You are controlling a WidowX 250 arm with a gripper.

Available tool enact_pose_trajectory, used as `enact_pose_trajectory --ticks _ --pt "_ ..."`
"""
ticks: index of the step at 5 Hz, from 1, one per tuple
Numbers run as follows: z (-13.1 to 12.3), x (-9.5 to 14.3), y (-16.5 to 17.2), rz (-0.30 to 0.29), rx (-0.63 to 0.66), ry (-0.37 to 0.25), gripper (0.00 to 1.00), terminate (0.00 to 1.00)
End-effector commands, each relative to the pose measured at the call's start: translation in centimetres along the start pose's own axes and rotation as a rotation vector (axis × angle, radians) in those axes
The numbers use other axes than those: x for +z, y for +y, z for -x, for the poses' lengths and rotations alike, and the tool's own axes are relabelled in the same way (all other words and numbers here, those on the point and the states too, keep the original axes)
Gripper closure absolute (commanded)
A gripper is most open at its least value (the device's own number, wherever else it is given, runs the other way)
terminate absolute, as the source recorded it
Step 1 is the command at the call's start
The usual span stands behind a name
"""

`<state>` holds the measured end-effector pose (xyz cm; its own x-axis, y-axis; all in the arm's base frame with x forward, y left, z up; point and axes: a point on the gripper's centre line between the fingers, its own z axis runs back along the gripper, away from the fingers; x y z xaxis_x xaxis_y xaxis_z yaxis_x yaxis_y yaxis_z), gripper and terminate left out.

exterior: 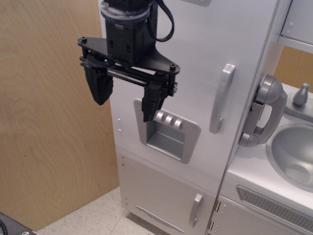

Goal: Open fridge

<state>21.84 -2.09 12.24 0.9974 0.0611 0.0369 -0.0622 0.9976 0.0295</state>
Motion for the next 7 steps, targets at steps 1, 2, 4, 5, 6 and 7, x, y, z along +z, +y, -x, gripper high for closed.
enact_pose_trajectory --ticks 1,2,4,5,6,7 --pt "0.0 0.0 0.0 0.000 0.000 0.000 0.00 0.00" --pt "-2.4 -1.6 -2.3 0.035 0.014 -0.039 0.00 0.00" --pt "-8.2 -5.1 -6.6 0.015 0.032 -0.210 0.00 0.00" --pt "-8.6 -6.0 -8.8 0.029 0.013 -0.278 0.00 0.00" --pt "-9.4 -5.8 -9.7 0.044 -0.021 -0.313 0.00 0.00" --pt "-11.2 -5.5 -9.8 0.037 -0.023 -0.339 0.00 0.00"
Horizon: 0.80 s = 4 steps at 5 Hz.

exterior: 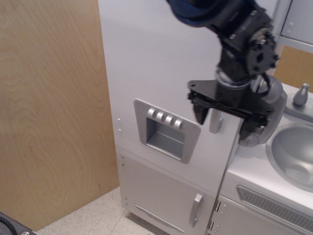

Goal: Open fridge

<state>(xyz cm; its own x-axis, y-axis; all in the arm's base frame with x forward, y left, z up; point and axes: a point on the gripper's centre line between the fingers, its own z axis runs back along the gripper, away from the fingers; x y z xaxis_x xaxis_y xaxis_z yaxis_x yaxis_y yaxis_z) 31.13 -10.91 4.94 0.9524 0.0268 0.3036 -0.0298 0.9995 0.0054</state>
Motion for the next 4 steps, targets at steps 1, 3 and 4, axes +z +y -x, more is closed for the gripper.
enact_pose_trajectory --ticks 1,3,4 --pt "-4.7 0.6 0.7 -0.008 0.015 -0.062 0.00 0.00" --pt "-5.5 0.2 1.7 -0.017 -0.010 -0.056 1.00 0.00" --pt "-5.9 0.5 2.2 -0.007 -0.054 -0.030 1.00 0.00"
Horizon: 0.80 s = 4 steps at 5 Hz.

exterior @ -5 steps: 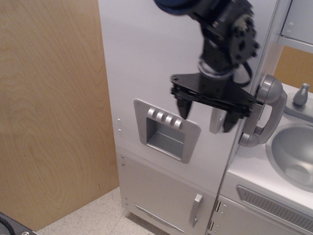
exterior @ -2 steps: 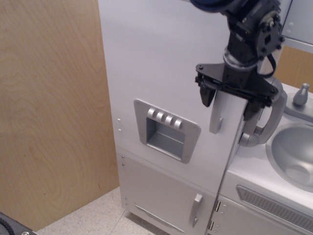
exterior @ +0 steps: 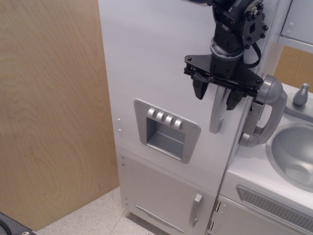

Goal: Open fridge

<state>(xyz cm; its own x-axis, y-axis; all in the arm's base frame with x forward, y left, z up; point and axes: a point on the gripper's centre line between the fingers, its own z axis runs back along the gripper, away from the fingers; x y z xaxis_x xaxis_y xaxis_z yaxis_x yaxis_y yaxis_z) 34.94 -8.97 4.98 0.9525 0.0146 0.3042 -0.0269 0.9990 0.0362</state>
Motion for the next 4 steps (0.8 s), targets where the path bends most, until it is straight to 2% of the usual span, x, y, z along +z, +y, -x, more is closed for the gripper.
enact_pose_trajectory --ticks 1,2,3,4 --pt "-2.4 1.5 1.2 0.002 -0.045 -0.047 1.00 0.00" --pt "-0.8 2.2 2.2 0.020 -0.042 -0.030 1.00 0.00" --pt "1.8 3.5 3.2 0.024 -0.078 -0.022 1.00 0.00" --pt "3.0 4.3 4.2 0.024 -0.062 0.003 1.00 0.00"
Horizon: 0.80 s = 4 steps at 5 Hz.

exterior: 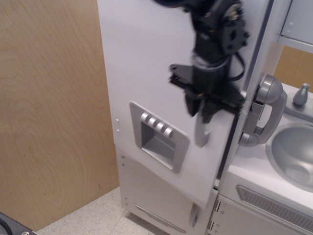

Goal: Open fridge

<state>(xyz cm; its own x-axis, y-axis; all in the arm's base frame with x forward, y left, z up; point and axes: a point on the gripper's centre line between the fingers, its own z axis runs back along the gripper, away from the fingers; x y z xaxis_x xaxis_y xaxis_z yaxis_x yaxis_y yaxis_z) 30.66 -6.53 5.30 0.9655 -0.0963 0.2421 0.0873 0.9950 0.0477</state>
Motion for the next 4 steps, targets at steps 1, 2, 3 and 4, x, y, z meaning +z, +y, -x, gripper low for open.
enact_pose_trajectory --ticks 1,2,3,4 --pt "0.6 3.1 2.2 -0.010 0.052 -0.009 0.00 0.00" --pt "2.1 3.3 2.5 -0.004 0.102 0.032 0.00 0.00" --pt "4.3 3.1 0.8 -0.012 0.034 0.066 0.00 0.00" --pt "5.7 3.3 -2.4 -0.002 -0.038 0.122 0.00 0.00"
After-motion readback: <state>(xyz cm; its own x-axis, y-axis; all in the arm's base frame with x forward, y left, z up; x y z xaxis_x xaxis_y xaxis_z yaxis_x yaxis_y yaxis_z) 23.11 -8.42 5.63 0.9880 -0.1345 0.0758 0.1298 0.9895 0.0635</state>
